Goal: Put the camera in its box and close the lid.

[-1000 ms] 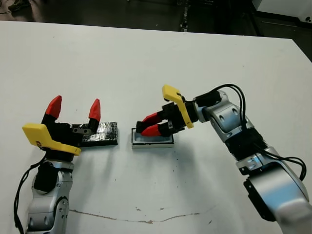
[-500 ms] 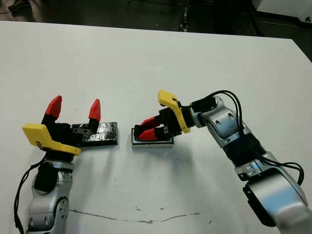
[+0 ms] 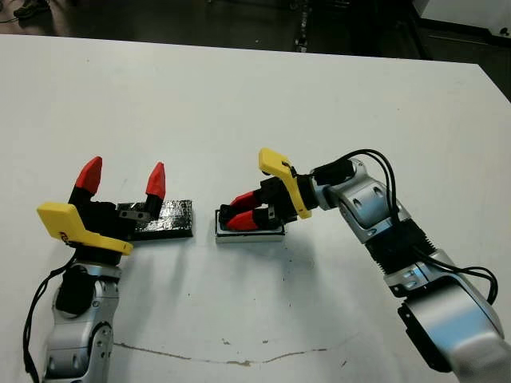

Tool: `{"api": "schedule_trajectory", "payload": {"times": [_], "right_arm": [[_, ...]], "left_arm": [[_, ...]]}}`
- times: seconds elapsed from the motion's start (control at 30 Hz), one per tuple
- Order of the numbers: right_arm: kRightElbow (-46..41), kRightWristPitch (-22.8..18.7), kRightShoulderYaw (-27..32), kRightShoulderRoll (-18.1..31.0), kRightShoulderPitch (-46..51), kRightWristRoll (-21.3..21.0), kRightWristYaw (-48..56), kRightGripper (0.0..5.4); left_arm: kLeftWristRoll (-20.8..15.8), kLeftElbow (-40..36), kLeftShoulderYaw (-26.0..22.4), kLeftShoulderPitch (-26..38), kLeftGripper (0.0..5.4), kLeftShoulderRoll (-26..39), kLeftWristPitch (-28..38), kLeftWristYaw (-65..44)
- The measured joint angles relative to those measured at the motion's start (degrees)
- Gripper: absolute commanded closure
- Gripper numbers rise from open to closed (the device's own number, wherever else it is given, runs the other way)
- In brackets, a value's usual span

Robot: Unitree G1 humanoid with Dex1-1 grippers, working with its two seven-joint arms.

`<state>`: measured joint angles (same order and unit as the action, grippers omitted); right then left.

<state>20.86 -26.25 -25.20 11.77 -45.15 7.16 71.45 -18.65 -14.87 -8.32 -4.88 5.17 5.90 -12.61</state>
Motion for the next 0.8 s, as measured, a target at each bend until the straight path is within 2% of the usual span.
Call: {"api": "schedule_trajectory", "payload": {"times": [0.4,0.8], "right_arm": [[0.3,3.7,-0.2,1.3,0.4,-0.3,0.5,3.74],[0.1,4.4,-1.5,2.2,0.0,-0.8,2.2,3.74]], "left_arm": [[0.4,-0.2,0.0,0.0,0.00,-0.2,-0.1,0.4],[0.9,-0.1,0.0,0.0,0.00,-0.2,-0.1,0.4]]}}
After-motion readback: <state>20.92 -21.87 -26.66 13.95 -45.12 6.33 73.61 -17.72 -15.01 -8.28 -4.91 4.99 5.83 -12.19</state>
